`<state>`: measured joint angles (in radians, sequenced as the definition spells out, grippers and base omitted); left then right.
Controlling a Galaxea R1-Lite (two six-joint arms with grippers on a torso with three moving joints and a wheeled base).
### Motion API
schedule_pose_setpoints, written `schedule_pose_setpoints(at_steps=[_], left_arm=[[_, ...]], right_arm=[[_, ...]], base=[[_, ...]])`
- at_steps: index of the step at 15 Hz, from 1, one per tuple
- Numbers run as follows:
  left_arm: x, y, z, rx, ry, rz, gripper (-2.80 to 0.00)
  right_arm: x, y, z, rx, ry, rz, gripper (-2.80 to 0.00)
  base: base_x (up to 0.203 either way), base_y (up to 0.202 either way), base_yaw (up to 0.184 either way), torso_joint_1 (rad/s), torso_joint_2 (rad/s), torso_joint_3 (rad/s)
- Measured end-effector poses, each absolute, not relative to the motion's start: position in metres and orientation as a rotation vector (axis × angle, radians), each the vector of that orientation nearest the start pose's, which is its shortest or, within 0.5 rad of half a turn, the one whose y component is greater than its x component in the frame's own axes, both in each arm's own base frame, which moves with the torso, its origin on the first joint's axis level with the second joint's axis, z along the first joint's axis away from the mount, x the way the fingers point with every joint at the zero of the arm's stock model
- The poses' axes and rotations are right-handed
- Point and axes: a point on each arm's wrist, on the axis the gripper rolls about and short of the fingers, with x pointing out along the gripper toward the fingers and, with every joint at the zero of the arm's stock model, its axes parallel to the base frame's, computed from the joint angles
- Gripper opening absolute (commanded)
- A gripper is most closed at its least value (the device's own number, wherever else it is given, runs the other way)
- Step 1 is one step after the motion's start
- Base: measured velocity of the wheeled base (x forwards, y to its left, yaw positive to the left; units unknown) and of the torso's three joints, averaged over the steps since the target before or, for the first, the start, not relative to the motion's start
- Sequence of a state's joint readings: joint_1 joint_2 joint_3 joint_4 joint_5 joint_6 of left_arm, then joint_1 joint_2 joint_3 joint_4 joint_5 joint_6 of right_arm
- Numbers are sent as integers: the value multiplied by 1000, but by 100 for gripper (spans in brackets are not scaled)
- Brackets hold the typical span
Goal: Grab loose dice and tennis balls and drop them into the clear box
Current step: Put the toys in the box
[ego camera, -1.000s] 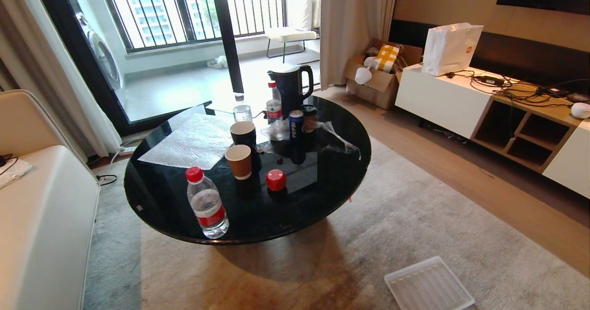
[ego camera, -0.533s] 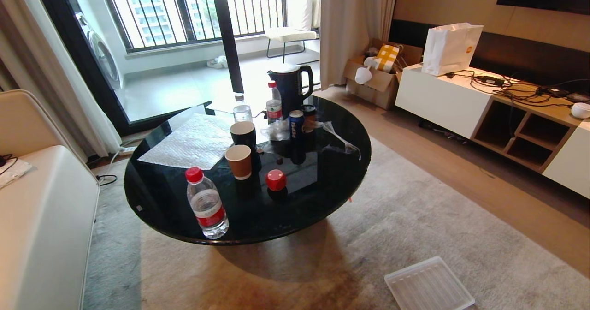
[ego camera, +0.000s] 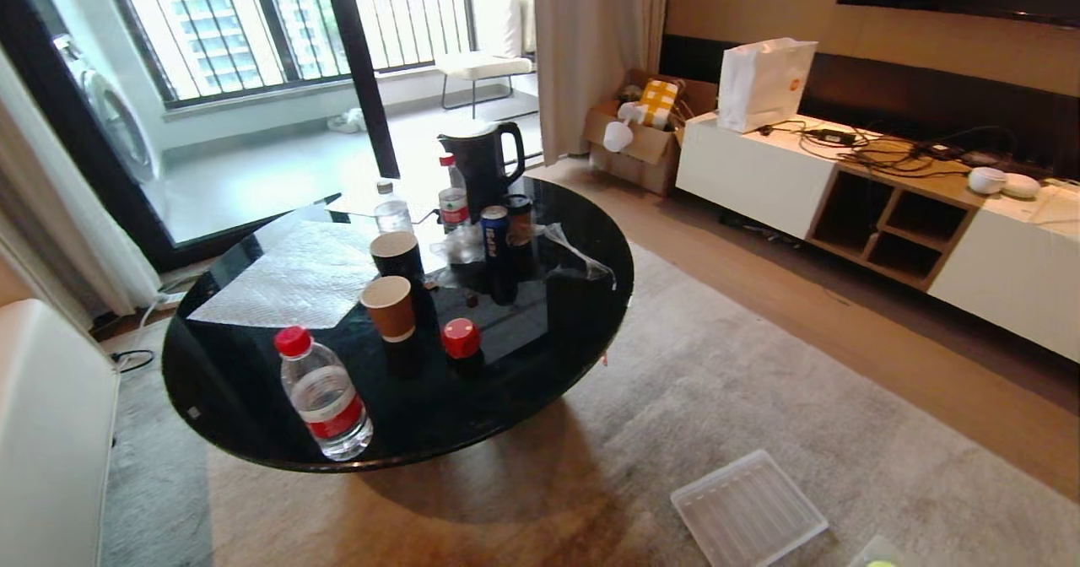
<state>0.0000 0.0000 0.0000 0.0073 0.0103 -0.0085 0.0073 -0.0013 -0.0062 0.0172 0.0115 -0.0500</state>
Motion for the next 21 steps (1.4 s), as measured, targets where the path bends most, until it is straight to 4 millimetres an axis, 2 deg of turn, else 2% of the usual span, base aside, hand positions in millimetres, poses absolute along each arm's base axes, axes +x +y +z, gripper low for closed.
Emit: schedule_pose_setpoints(at_steps=[4,21], left_arm=[[-23,0,75,-7,8,10,-280],[-23,0,75,-8,8,10,-280]], right_arm=[[-23,0,75,-47,10,19,-280],[-23,0,75,-48,10,19,-280]], base=[[-1,6,-126,3,4,2],[0,0,0,0,0,0]])
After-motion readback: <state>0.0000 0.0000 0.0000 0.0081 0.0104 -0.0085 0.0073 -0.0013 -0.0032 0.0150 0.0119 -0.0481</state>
